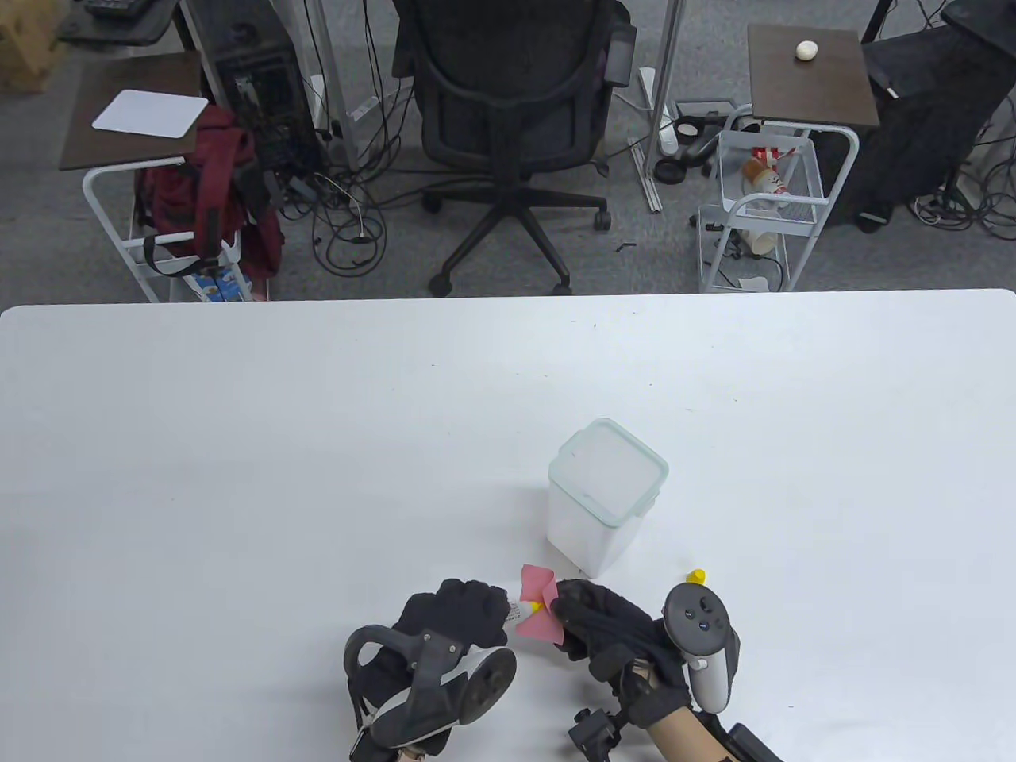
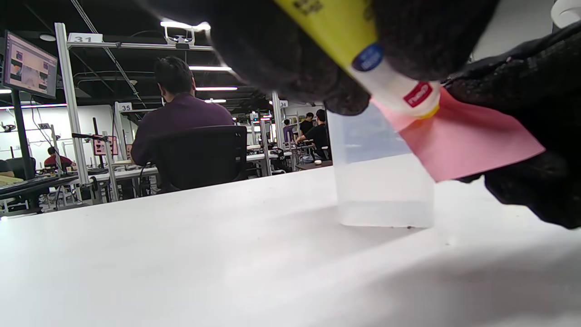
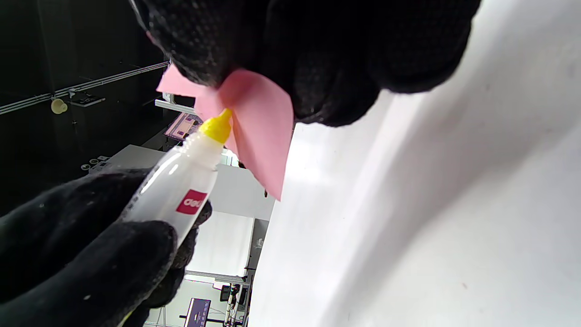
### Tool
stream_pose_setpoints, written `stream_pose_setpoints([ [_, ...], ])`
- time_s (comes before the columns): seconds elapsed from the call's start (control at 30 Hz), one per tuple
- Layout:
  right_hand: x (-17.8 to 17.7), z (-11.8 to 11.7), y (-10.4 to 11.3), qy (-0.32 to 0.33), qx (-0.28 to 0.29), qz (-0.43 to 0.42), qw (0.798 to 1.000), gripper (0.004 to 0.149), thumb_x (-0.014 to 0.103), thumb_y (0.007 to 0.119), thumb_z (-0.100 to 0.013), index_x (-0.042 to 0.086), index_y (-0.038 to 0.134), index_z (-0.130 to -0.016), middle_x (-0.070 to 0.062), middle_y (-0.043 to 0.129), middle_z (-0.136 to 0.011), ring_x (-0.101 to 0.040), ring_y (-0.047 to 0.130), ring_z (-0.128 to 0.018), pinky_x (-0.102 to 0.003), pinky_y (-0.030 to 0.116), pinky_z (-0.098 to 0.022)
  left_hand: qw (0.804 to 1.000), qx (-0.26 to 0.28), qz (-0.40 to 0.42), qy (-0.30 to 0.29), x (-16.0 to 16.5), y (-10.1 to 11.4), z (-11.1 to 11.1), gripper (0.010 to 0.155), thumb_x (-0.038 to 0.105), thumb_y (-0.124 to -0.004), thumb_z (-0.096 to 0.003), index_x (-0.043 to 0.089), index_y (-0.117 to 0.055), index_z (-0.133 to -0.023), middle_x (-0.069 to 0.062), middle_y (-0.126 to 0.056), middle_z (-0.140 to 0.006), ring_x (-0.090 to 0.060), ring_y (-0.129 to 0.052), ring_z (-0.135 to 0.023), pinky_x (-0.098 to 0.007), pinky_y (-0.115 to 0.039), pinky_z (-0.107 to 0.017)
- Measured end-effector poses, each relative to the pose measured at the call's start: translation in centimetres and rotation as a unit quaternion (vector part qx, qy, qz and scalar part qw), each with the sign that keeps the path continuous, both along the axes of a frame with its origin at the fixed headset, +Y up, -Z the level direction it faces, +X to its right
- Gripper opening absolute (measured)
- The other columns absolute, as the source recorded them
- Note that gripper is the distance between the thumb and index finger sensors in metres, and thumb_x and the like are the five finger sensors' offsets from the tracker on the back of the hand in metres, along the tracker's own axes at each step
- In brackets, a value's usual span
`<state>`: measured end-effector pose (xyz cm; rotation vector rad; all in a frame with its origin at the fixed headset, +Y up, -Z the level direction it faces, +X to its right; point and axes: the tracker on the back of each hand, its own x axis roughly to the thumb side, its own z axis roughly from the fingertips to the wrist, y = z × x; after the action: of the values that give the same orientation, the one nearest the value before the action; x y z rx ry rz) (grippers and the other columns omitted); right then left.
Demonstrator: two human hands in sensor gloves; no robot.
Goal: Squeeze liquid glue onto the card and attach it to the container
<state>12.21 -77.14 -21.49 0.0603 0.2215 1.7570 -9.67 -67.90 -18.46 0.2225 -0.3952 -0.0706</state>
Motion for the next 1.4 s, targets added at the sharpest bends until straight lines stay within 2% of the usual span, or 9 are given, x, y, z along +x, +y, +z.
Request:
stream_pose_setpoints([
  [0.37, -0.03, 0.01, -0.06, 0.001, 0.003, 0.003, 1.0, 0.037, 0.039, 0.074, -0.056, 0.015, 0.082, -0.083, -0.008, 0.091, -0.075, -0.022, 0.095, -0.052, -0.037, 0.084, -0.04, 1.0, 0.008, 0.003, 0.007, -0.18, -0.06, 0.01, 0.055, 0.053, -0.082, -0.0319, 0.03, -0.091, -0.081, 0.005, -0.095, -0.07, -0.017, -0.093, -0.047, -0.031, -0.08, -0.039],
  [0.43, 0.0, 0.01, -0.06, 0.0, 0.002, 0.001, 1.0, 0.037, 0.039, 0.074, -0.056, 0.015, 0.082, -0.083, -0.008, 0.091, -0.075, -0.023, 0.095, -0.052, -0.037, 0.084, -0.04, 1.0, -0.012, 0.0, -0.001, -0.13, -0.03, -0.08, 0.056, 0.054, -0.081, -0.0328, 0.03, -0.089, -0.083, 0.005, -0.093, -0.072, -0.016, -0.092, -0.05, -0.031, -0.08, -0.04],
  [0.63, 0.01, -0.01, -0.06, 0.0, 0.003, 0.001, 1.0, 0.037, 0.039, 0.074, -0.056, 0.015, 0.082, -0.083, -0.008, 0.091, -0.075, -0.023, 0.095, -0.052, -0.037, 0.084, -0.04, 1.0, 0.01, -0.006, 0.006, -0.2, 0.17, 0.11, 0.057, 0.055, -0.081, -0.032, 0.031, -0.088, -0.084, 0.006, -0.094, -0.073, -0.015, -0.093, -0.049, -0.03, -0.08, -0.039],
  [1.4, -0.05, 0.01, -0.09, 0.0, 0.004, 0.003, 1.0, 0.037, 0.039, 0.074, -0.056, 0.015, 0.082, -0.083, -0.008, 0.091, -0.074, -0.023, 0.095, -0.052, -0.037, 0.085, -0.04, 1.0, 0.022, 0.017, 0.003, -0.15, 0.45, 0.28, 0.053, 0.051, -0.083, -0.0304, 0.028, -0.095, -0.077, 0.003, -0.098, -0.066, -0.018, -0.093, -0.045, -0.032, -0.08, -0.037],
])
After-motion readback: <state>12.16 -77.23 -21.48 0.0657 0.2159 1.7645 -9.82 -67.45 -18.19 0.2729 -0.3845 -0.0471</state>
